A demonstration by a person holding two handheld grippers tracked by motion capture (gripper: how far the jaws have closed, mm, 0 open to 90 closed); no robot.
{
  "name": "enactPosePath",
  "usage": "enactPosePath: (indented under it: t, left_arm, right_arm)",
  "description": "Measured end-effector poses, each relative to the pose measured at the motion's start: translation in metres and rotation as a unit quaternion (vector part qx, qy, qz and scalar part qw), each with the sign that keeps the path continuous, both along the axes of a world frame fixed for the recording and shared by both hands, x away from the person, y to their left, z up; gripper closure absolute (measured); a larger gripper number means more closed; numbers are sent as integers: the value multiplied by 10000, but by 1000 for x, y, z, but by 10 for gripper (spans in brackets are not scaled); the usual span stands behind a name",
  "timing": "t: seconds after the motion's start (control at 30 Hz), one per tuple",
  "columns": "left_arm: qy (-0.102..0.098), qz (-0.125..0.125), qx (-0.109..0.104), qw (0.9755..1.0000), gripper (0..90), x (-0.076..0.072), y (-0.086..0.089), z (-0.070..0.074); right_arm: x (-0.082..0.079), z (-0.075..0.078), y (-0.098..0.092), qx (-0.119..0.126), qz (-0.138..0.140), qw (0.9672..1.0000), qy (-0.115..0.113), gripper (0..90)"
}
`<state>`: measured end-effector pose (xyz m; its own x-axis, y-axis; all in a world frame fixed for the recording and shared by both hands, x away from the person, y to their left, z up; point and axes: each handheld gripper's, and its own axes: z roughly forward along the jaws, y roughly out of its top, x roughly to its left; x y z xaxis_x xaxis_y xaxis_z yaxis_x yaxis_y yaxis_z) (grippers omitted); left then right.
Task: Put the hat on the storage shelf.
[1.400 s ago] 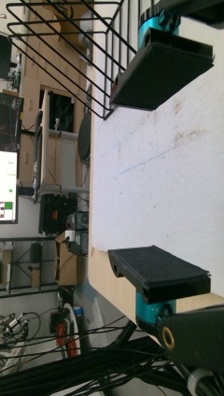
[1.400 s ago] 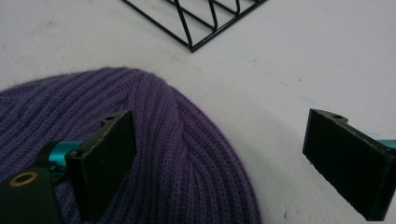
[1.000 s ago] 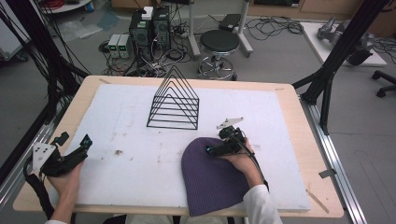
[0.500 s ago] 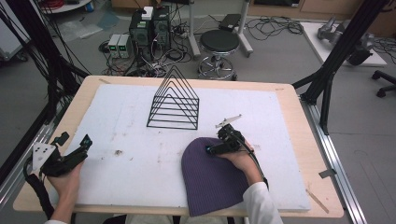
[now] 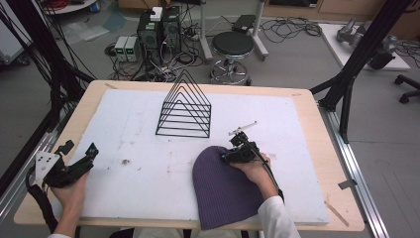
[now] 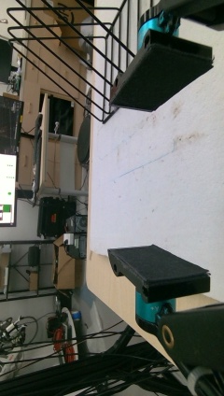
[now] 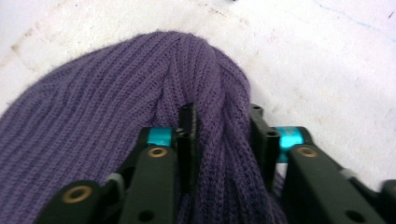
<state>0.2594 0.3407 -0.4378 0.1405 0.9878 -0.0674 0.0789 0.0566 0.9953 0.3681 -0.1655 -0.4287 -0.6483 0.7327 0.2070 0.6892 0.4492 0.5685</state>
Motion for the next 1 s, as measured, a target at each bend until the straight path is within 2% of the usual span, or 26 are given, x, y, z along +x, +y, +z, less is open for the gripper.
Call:
enactPosePath:
  t: [0.1, 0.4, 0.43, 0.47, 0.57, 0.67, 0.7, 0.87, 0.9, 0.93, 0.97, 1.0]
  left_arm:
    - [9, -1, 1, 10000, 228, 0, 0, 0]
    - [8, -6, 5, 10000, 228, 0, 0, 0]
    - [12, -10, 0, 10000, 228, 0, 0, 0]
    - [13, -10, -5, 10000, 228, 0, 0, 0]
    - [14, -21, -4, 10000, 228, 1, 0, 0]
    - [1, -7, 3, 10000, 228, 0, 0, 0]
    - [5, -3, 4, 10000, 228, 0, 0, 0]
    - [22, -31, 17, 10000, 228, 1, -1, -1]
    - [22, -31, 17, 10000, 228, 1, -1, -1]
    - [37, -41, 10, 10000, 228, 1, -1, -1]
    - [34, -37, 9, 10000, 228, 1, -1, -1]
    - [27, -34, 8, 10000, 228, 1, -1, -1]
  right_arm:
    - [0, 1, 0, 25, -33, 10000, 58, 761]
    - [-5, 5, 2, -127, 12, 9998, -151, 776]
    - [-8, 7, 3, -167, 0, 9994, -289, 775]
    - [-8, 7, 3, -167, 0, 9994, -289, 775]
    - [-17, 15, 2, -158, -12, 9983, -561, 775]
    - [-24, 24, -2, -53, -63, 9965, -828, 774]
    - [-28, 30, -4, 32, -105, 9953, -963, 775]
    - [-42, 43, -10, 113, -214, 9882, -1511, 772]
    - [-42, 43, -10, 113, -214, 9882, -1511, 772]
    - [-48, 49, -13, 172, -259, 9832, -1798, 772]
    - [-50, 51, -14, 200, -273, 9809, -1917, 772]
    - [-53, 54, -15, 270, -335, 9771, -2083, 772]
